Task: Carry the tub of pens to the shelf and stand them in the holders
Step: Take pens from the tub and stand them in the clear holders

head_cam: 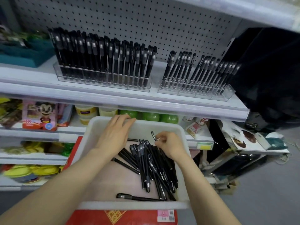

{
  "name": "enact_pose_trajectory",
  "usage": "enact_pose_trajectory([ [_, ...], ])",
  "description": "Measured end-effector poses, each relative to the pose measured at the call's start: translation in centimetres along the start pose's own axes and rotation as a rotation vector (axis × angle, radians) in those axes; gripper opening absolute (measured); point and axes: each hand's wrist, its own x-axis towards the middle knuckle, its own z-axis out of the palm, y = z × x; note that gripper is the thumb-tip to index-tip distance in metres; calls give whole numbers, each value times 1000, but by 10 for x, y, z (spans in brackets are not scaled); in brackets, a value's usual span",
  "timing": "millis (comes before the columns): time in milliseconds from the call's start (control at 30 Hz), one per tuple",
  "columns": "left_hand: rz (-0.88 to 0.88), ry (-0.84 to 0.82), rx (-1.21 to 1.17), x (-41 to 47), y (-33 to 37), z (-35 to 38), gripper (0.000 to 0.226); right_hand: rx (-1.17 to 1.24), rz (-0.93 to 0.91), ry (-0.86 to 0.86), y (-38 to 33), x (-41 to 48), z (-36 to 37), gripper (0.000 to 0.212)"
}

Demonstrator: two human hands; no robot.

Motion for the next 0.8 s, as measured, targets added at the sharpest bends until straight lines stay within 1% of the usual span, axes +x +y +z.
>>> enact_pose_trajectory([
  [133, 8, -72, 96, 8, 0, -10, 58, 116, -84, 22, -23, 0, -52, 14],
  [233, 7, -113, 119, 23, 9, -23, 43, 227, -169, 62, -40, 7, -97, 7],
  [300, 33, -92, 121, 37, 18, -32, 38, 260, -231, 128, -51, 13, -125, 5],
  [367, 57, -35, 105, 56, 30, -42, 44, 285, -300, 239, -61, 23, -147, 6],
  [500, 63, 60, 88, 98, 57, -57, 66, 339, -412, 488, -81, 46, -174, 3],
  [600, 44, 66, 86, 125, 66, -57, 78, 368, -445, 580, -95, 64, -180, 5],
  [700, 16, 29, 111, 141, 71, -55, 77, 349, -473, 650, -103, 83, -177, 13],
  [800, -4, 5, 140, 145, 74, -54, 72, 323, -460, 666, -106, 98, -170, 17],
])
